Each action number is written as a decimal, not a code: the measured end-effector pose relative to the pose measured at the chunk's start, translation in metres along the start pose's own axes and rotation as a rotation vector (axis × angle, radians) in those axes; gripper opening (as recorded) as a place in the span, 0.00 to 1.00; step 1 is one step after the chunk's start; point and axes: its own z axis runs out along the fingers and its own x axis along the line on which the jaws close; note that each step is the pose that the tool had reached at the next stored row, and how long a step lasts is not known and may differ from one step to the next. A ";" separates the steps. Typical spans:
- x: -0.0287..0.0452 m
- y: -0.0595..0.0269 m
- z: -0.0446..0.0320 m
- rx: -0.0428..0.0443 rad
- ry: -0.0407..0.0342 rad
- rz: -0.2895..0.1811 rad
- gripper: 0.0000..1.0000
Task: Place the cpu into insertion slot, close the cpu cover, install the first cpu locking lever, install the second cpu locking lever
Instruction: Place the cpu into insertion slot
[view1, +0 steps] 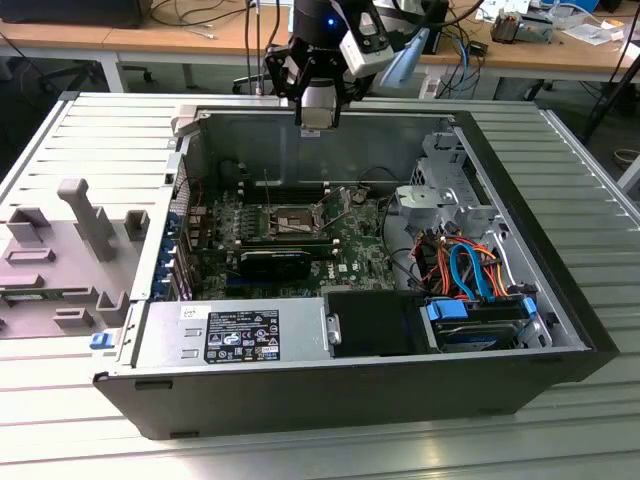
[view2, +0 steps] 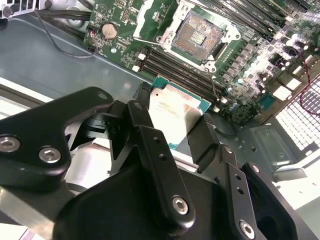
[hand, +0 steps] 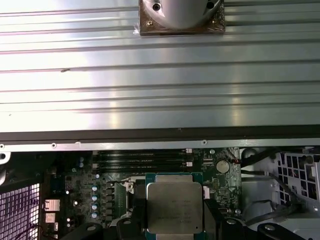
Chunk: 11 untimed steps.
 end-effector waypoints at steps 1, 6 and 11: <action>0.0004 -0.0001 0.0002 -0.0001 0.0000 0.000 0.54; 0.0024 -0.0005 0.0013 0.0000 0.0001 0.000 0.54; 0.0034 -0.0009 0.0021 0.0000 0.0000 0.000 0.54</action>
